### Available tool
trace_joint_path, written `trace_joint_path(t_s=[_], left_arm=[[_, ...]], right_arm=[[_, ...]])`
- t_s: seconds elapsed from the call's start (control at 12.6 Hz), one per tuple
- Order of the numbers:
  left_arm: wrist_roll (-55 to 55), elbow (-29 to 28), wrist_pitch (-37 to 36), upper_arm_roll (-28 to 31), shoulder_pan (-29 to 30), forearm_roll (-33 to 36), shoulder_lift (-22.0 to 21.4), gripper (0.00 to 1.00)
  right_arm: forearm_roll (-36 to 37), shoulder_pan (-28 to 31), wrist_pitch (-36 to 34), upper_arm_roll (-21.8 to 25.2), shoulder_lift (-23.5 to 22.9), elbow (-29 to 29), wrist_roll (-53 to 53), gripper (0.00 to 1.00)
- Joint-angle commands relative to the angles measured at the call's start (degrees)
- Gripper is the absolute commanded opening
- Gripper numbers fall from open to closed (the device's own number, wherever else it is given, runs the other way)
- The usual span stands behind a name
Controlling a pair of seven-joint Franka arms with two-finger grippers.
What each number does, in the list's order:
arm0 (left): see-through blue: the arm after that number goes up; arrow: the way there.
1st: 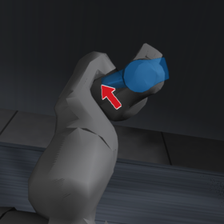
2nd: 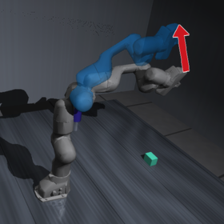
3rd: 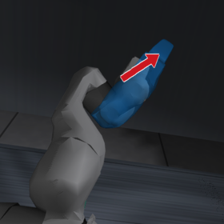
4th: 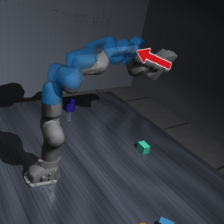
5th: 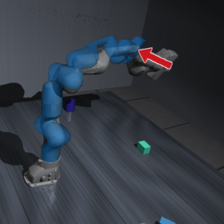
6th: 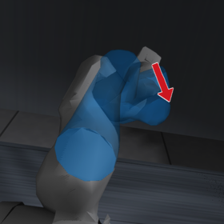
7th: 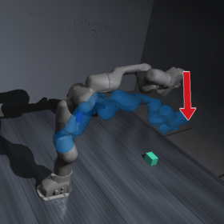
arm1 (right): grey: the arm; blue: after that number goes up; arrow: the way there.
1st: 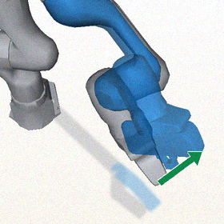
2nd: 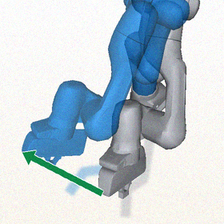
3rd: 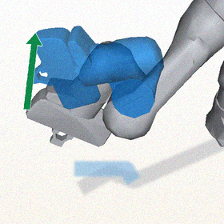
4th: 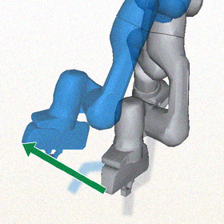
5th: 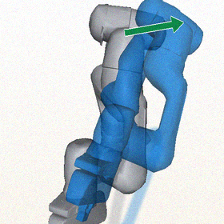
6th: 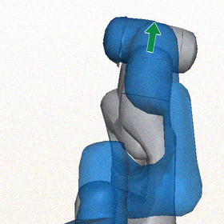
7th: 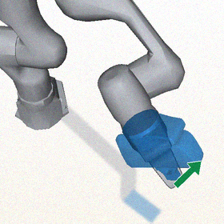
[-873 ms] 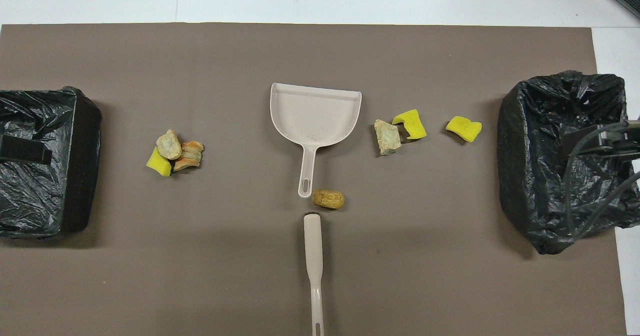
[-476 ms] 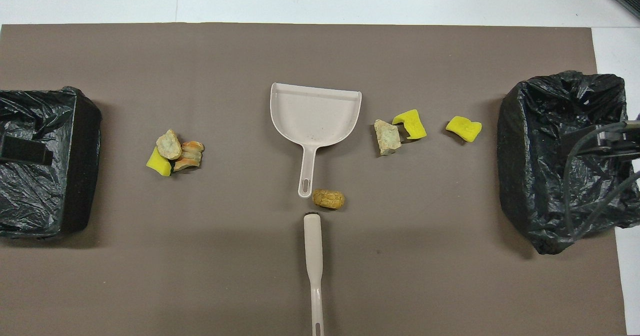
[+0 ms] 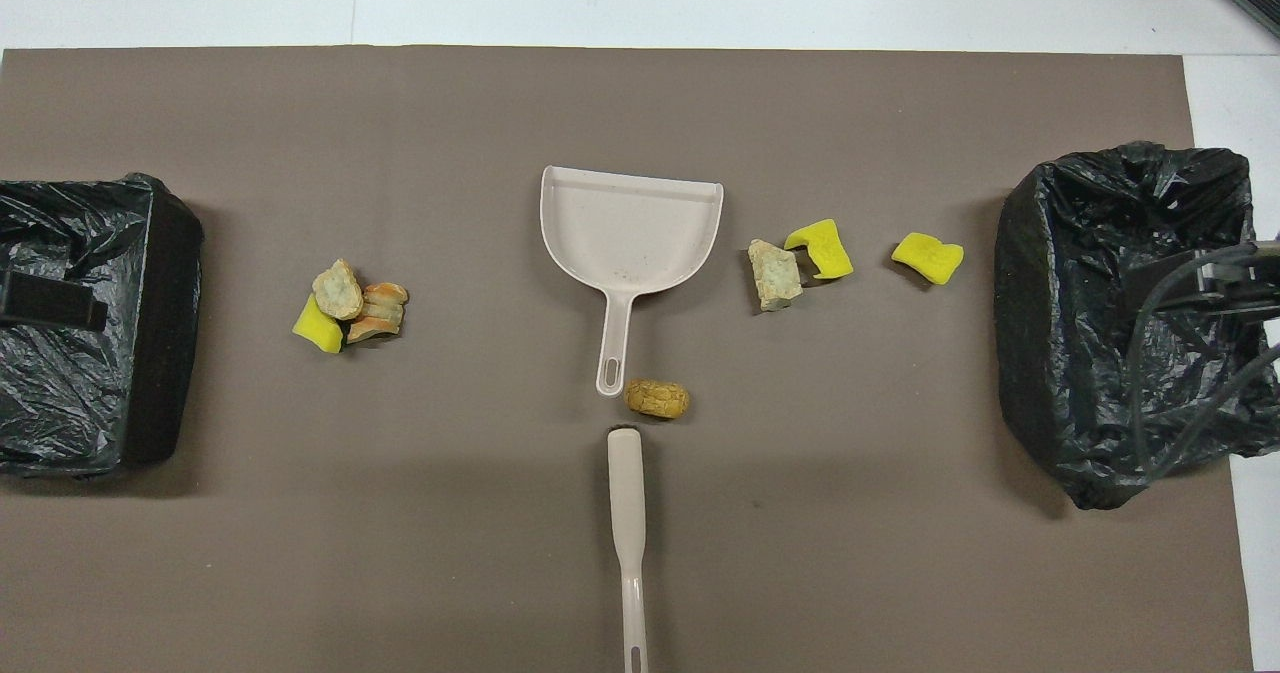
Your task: Sweep and dump trash in bin
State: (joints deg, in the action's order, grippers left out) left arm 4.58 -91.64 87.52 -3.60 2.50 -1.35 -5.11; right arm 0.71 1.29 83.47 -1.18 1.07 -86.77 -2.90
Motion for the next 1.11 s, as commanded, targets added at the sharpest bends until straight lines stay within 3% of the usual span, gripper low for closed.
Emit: trace_joint_path(t_s=[0.0, 0.4, 1.03], left_arm=[[-0.28, -1.17, 2.12, 0.0, -0.48, 0.21, -0.87, 1.0], [-1.41, -3.98, 13.81, -0.09, -2.06, 0.12, 0.01, 1.0], [-2.65, -4.68, 12.94, -0.09, -4.44, 0.12, 0.72, 1.0]], right_arm=[[-1.06, 0.9, -0.15, -0.32, 1.04, -0.86, 0.88, 1.0], [-1.06, 0.9, -0.15, -0.32, 1.04, -0.86, 0.88, 1.0], [-1.06, 0.9, -0.15, -0.32, 1.04, -0.94, 0.88, 1.0]])
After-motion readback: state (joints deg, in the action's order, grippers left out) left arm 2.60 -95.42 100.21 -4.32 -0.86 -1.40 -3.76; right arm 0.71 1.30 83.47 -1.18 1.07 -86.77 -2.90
